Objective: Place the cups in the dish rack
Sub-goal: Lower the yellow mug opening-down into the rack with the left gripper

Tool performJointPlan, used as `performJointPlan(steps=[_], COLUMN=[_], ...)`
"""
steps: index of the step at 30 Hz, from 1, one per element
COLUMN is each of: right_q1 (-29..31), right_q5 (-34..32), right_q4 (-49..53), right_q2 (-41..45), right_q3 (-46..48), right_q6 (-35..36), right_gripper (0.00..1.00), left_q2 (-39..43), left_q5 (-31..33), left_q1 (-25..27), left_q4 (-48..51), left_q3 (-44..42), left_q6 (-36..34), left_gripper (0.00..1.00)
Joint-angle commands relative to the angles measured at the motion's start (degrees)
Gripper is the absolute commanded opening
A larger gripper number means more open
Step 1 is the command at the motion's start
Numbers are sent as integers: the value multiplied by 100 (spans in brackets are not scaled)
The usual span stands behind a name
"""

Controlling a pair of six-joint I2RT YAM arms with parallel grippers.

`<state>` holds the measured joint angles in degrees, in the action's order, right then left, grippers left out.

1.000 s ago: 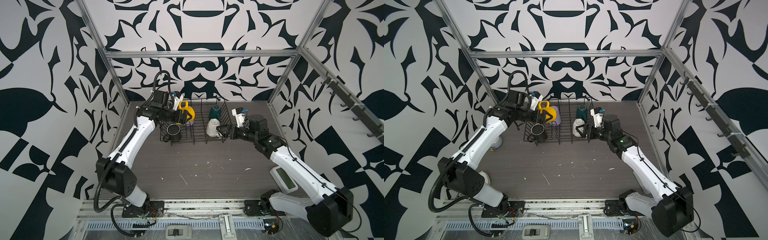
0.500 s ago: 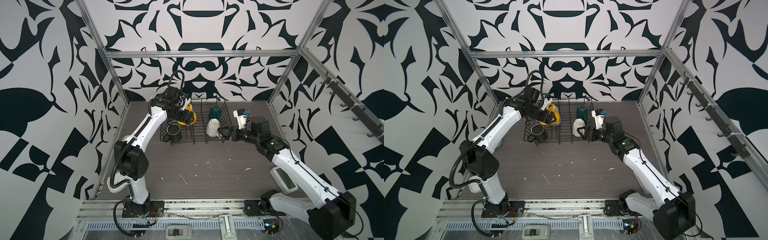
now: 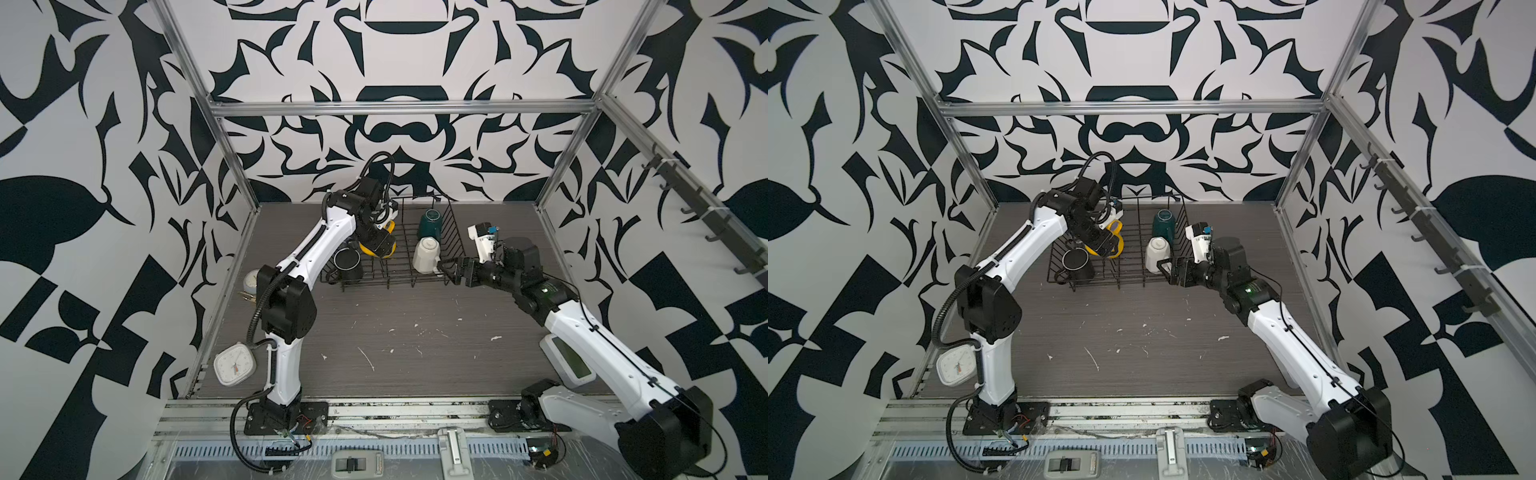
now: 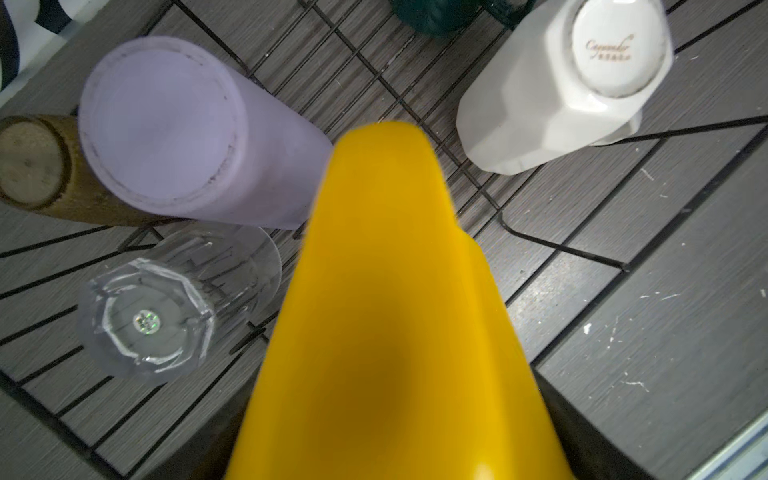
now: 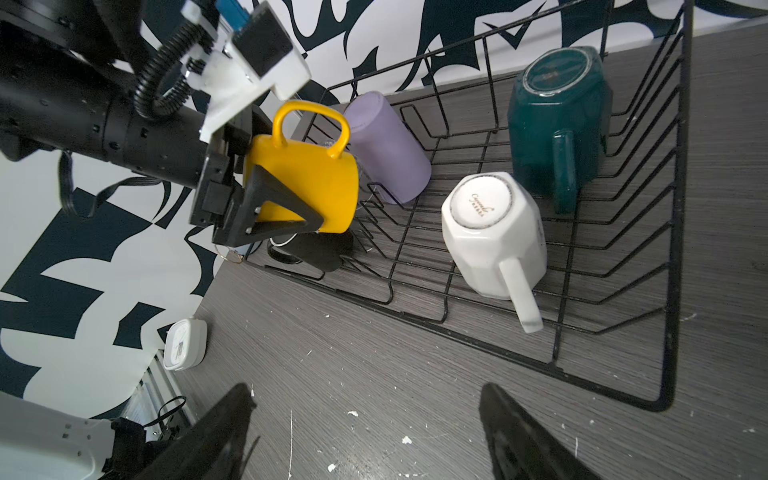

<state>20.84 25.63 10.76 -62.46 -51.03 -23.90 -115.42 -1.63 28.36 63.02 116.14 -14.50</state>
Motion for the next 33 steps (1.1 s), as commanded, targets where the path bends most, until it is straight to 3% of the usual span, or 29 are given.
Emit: performJointPlan(steps=[1,33], right_q1=[-42,-132], right_q5=[8,90], right_q4=[-153,-213], right_q2=[146,133], right_q3=[37,100], right_q6=[71,8], right_gripper=[88,88], left_q2=[-66,-1113], left_q5=[161,501], left_q1=[-15,-15], left_q4=[416,746], left_q3=[368,822], left_q6=[-290,-326], left_gripper=[0,0])
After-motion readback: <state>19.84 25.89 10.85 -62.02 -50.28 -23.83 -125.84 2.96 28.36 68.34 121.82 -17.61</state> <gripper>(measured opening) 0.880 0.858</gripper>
